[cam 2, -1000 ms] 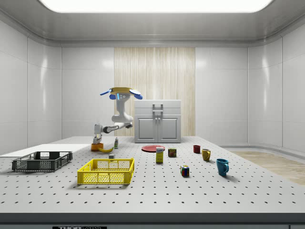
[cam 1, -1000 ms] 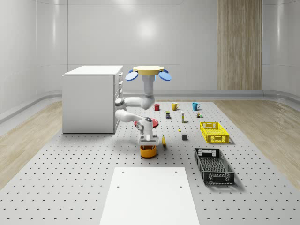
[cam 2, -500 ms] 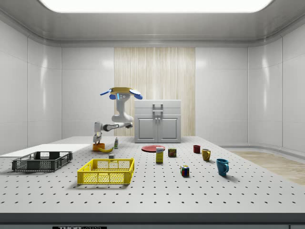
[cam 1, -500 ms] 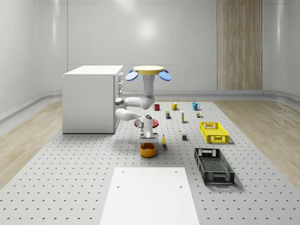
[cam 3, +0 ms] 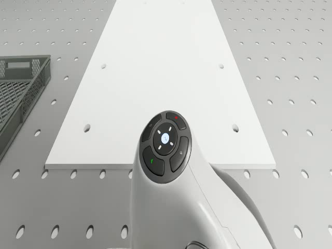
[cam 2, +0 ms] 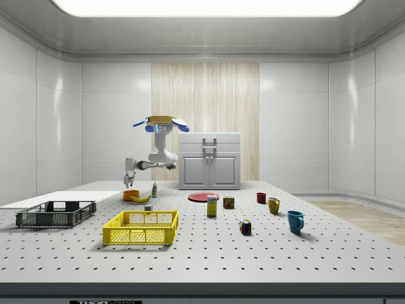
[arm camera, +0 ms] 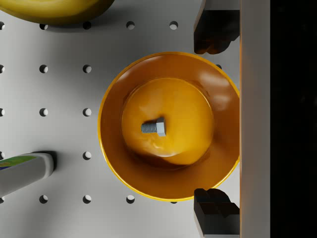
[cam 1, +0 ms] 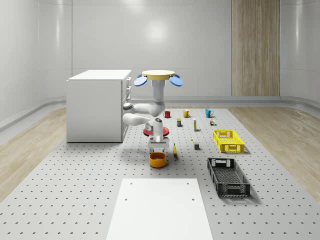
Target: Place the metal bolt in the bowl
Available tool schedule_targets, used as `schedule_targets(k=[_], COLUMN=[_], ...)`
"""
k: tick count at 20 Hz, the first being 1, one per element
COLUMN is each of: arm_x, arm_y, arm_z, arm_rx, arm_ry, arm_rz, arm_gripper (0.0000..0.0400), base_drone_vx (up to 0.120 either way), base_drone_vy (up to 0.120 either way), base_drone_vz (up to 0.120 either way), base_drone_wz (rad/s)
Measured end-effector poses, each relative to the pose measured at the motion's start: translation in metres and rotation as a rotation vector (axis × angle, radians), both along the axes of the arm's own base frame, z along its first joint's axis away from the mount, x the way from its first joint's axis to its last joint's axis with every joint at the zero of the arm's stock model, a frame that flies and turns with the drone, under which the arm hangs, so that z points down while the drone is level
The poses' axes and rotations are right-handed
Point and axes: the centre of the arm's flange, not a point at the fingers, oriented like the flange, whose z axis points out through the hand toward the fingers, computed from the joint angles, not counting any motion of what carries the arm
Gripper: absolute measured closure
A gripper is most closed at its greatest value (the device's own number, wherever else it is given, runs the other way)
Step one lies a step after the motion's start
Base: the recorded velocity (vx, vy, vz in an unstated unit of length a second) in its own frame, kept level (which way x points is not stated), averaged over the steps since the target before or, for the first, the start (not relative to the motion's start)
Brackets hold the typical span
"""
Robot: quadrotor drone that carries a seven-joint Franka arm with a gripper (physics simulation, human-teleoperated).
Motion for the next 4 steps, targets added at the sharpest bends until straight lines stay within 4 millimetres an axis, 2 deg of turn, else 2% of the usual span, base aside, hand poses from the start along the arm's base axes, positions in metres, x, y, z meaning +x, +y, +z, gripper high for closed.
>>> schedule_targets(k=[4], arm_x=[0.0000], arm_y=[-0.0001], arm_z=[-0.0052], arm_rx=[0.000], arm_ry=[0.000], arm_rz=[0.000], arm_gripper=[0.0000], base_drone_vx=[0.000], base_drone_vy=[0.000], base_drone_vz=[0.000], base_drone_wz=[0.000])
